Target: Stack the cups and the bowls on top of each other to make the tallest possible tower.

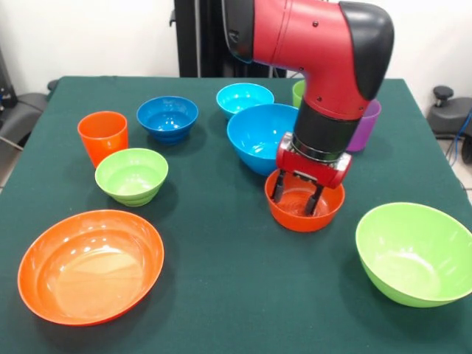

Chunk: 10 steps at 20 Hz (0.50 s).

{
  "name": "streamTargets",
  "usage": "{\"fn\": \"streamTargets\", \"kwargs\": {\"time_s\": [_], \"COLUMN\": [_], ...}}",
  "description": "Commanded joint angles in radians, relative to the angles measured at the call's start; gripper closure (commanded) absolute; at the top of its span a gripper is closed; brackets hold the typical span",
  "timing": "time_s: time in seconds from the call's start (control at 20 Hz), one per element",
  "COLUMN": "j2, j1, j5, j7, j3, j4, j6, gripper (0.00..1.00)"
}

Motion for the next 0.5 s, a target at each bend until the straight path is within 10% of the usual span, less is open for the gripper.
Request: {"fn": "streamTargets", "kwargs": {"time_s": [0.05,0.5], "j2": [0.013,0.067], "j1": [-0.061,-0.113], "j5": [-0.125,-0.158], "j7": [-0.053,-0.075], "j3": [0.148,0.180], "j4": [0.078,-0.048], "j6": [-0.058,-0.016], "gripper": [0.00,0.00]}}
